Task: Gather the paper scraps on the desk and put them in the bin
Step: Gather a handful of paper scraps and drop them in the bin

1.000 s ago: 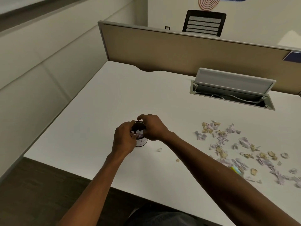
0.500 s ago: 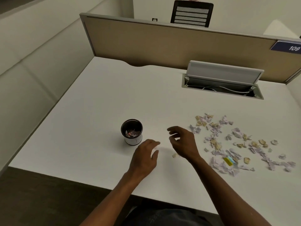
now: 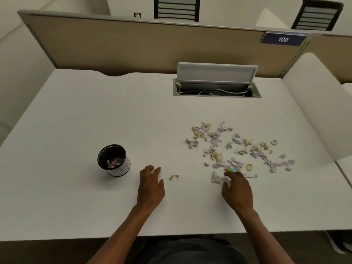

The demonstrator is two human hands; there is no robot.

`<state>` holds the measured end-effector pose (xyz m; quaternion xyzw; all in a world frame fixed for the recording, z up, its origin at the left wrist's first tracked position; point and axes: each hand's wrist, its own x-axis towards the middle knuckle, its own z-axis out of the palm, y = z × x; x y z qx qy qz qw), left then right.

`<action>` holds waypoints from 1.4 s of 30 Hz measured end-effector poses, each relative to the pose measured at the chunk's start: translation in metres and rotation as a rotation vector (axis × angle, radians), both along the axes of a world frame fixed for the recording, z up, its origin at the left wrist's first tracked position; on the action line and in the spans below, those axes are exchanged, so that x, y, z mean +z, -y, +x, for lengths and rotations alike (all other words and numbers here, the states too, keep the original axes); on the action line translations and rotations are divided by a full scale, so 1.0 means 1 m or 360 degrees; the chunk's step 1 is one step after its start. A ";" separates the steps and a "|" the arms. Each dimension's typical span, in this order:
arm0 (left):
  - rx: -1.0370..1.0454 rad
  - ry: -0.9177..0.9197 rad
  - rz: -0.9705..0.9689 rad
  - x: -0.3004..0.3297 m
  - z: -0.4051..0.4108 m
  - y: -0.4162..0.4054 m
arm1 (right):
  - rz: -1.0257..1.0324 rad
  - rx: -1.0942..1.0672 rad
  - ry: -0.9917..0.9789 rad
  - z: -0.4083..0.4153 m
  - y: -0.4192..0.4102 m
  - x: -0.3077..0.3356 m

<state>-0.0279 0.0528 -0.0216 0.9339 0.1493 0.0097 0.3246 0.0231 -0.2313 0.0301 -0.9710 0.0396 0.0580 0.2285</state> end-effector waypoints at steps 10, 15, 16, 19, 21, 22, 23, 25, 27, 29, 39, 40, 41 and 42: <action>-0.0183 0.0187 -0.0158 -0.008 0.001 0.047 | 0.0259 0.0225 0.0013 0.024 -0.015 -0.005; -0.0078 0.0250 -0.0097 -0.018 -0.010 0.047 | -0.0097 0.0316 -0.0054 0.060 -0.024 0.000; -0.0085 0.0255 -0.0087 -0.021 -0.013 0.046 | -0.0146 0.0375 -0.0093 0.061 -0.027 -0.001; -0.0101 0.0283 -0.0041 -0.026 -0.018 0.045 | -0.0143 0.0567 -0.0129 0.053 -0.036 -0.009; -0.0077 0.0307 -0.0005 -0.027 -0.016 0.047 | -0.0039 0.0599 -0.0097 0.051 -0.039 -0.012; -0.0057 0.0320 0.0021 -0.027 -0.015 0.048 | 0.0002 0.0597 -0.0055 0.055 -0.040 -0.012; -0.0061 0.0320 0.0059 -0.027 -0.012 0.049 | 0.0021 0.0567 -0.0012 0.061 -0.041 -0.011; -0.0042 0.0303 0.0149 -0.028 -0.010 0.049 | -0.0034 0.0549 0.0013 0.076 -0.043 -0.007; -0.0053 0.0245 0.0219 -0.031 -0.010 0.049 | -0.0174 0.0583 -0.0044 0.090 -0.044 -0.004; -0.0096 0.0196 0.0296 -0.033 -0.012 0.049 | -0.0286 0.0659 -0.0100 0.096 -0.045 -0.005; -0.0084 0.0195 0.0266 -0.034 -0.012 0.050 | 0.0060 0.0733 0.0040 0.060 -0.029 -0.012; -0.0078 0.0193 0.0251 -0.033 -0.011 0.051 | 0.0056 0.0656 0.0034 0.061 -0.025 -0.012; -0.0072 0.0180 0.0233 -0.033 -0.010 0.054 | 0.0021 0.0621 0.0003 0.062 -0.022 -0.011; -0.0070 0.0154 0.0217 -0.033 -0.009 0.057 | -0.0039 0.0630 -0.0048 0.062 -0.020 -0.011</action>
